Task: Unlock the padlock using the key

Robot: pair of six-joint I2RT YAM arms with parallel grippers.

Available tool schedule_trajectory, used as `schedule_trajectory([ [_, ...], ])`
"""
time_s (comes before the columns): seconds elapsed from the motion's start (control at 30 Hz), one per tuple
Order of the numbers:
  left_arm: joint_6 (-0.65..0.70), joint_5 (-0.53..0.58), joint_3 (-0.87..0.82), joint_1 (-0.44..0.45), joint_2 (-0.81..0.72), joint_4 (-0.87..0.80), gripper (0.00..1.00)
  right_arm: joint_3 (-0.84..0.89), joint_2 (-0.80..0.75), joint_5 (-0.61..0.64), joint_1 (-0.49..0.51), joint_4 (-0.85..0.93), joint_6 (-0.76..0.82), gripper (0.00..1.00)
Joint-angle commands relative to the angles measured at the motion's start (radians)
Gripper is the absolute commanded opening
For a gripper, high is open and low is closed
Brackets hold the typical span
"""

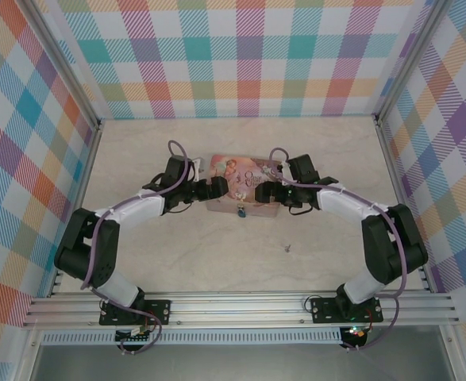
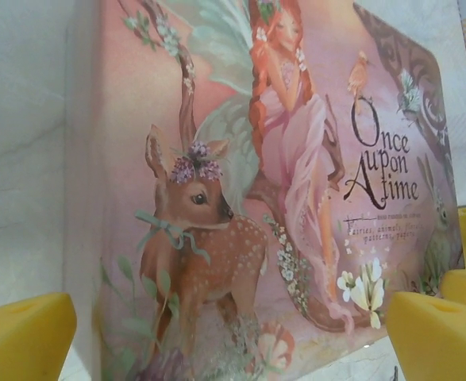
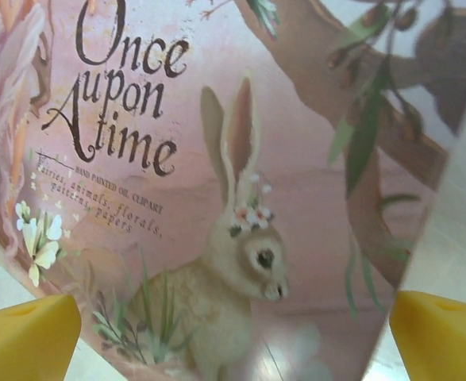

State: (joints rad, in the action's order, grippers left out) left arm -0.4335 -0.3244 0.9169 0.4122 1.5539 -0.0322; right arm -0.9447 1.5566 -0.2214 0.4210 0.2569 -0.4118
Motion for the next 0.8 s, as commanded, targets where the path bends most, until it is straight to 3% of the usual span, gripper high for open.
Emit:
schedule_trajectory([
  [0.0,0.022,0.112,-0.002,0.005,-0.094,-0.06,1.0,0.018,-0.109,0.092,0.005,0.108,-0.01,1.0],
  [0.13,0.055,0.187,-0.007,0.005,-0.189,-0.103,1.0,0.082,-0.23,0.155,0.007,0.247,-0.045,0.99],
  [0.33,0.094,0.254,-0.041,0.005,-0.302,-0.143,1.0,0.214,-0.353,0.129,0.034,0.393,-0.186,0.82],
  [0.5,0.106,0.278,-0.052,0.005,-0.331,-0.162,1.0,0.262,-0.31,0.119,0.099,0.396,-0.252,0.67],
  [0.77,0.108,0.277,-0.05,0.005,-0.318,-0.164,1.0,0.193,-0.163,0.191,0.189,0.427,-0.231,0.49],
])
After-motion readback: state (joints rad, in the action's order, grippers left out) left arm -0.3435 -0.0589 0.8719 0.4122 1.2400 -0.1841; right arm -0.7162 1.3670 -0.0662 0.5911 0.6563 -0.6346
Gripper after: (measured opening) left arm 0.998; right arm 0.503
